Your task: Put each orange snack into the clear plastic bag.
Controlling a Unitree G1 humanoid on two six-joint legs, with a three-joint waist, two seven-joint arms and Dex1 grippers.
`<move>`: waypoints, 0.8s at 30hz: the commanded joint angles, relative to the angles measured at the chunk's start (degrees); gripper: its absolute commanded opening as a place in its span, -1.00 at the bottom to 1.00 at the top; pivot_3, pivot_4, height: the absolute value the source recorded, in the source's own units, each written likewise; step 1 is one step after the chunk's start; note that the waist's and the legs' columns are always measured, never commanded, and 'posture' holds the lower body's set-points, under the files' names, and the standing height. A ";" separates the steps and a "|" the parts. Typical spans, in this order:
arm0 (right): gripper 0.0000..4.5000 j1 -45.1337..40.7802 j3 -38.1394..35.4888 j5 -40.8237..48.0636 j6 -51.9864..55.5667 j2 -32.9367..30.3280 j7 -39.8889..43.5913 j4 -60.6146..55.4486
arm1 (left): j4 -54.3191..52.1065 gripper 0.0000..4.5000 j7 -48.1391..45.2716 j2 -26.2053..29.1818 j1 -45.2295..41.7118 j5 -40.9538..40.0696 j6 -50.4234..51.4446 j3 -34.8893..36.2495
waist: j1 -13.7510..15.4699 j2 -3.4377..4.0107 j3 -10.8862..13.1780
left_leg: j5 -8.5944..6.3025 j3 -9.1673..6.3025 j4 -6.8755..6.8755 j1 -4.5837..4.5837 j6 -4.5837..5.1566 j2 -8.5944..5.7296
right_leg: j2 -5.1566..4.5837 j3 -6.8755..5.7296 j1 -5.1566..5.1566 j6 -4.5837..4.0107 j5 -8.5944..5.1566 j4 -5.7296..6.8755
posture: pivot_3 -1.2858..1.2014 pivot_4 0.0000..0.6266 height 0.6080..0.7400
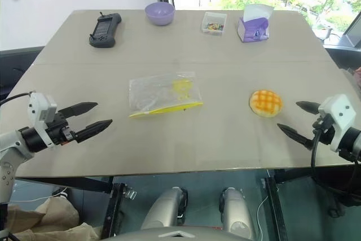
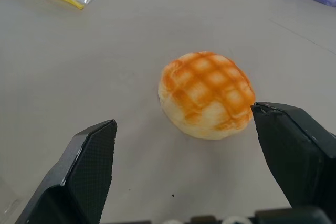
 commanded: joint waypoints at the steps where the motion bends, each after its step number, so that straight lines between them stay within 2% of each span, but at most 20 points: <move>1: 0.99 -1.00 -1.22 0.45 -1.08 0.08 0.43 -0.47 | -0.58 0.98 0.12 0.35 -0.21 -1.09 0.12 1.19 | 0.00 0.00 0.00 | 0.00 0.00 0.00 0.00 0.00 0.00 | 0.00 0.00 0.00 0.00 0.00 0.00 | 0.03 -0.52 1.00; 14: 0.99 -10.49 3.66 0.13 -1.83 3.41 -1.91 -0.44 | -3.95 0.98 6.97 -2.82 -2.15 -4.42 4.51 1.16 | -0.03 -0.03 0.00 | 0.00 0.04 0.00 0.02 0.01 0.03 | 0.06 0.04 0.00 0.00 0.01 0.01 | 0.03 -0.52 1.00; 20: 0.99 -12.05 5.19 -0.08 -1.54 4.09 -2.08 -0.84 | -5.90 0.98 15.12 -5.40 -4.46 -6.20 8.41 2.37 | 0.03 -0.03 0.00 | 0.00 0.03 0.00 0.00 0.01 0.00 | 0.07 0.06 0.01 0.00 0.01 0.01 | 0.03 -0.52 1.00; 22: 0.99 -12.64 5.89 0.10 -1.51 4.31 -1.82 -1.18 | -6.58 0.98 19.99 -5.99 -6.06 -8.53 13.19 3.15 | 0.01 -0.04 0.00 | 0.00 0.02 0.01 0.01 0.01 0.00 | 0.09 0.06 0.01 0.00 0.01 0.03 | 0.03 -0.52 1.00; 24: 0.99 -13.10 6.55 1.07 -0.91 4.51 -1.37 -2.26 | -6.82 0.98 25.95 -4.71 -7.85 -15.34 25.77 4.66 | -0.05 -0.06 0.01 | 0.01 -0.02 0.04 0.03 0.01 0.01 | 0.12 0.07 0.02 0.01 0.02 0.08 | 0.03 -0.52 1.00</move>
